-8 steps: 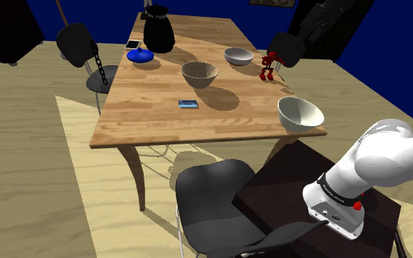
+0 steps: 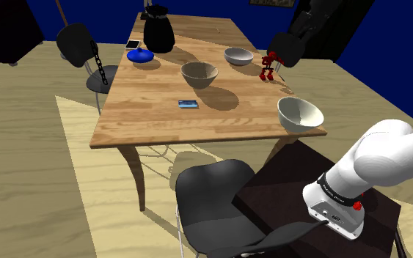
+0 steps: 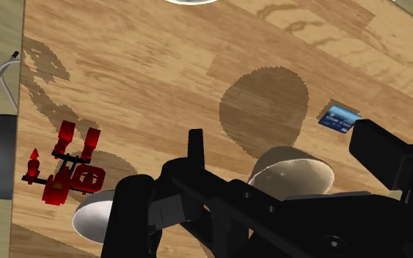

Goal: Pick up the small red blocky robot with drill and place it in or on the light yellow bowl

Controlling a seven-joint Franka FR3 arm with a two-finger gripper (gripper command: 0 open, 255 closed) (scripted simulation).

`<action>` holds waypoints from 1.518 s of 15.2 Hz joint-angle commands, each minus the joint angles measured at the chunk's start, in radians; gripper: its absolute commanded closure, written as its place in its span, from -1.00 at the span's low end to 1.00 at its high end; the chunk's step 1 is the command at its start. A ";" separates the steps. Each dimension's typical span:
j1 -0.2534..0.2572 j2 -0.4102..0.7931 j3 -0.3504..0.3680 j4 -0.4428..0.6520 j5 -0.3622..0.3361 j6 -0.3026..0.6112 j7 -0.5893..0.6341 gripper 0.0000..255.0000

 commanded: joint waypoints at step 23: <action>-0.102 0.798 -0.331 0.460 0.128 0.208 -0.378 -1.00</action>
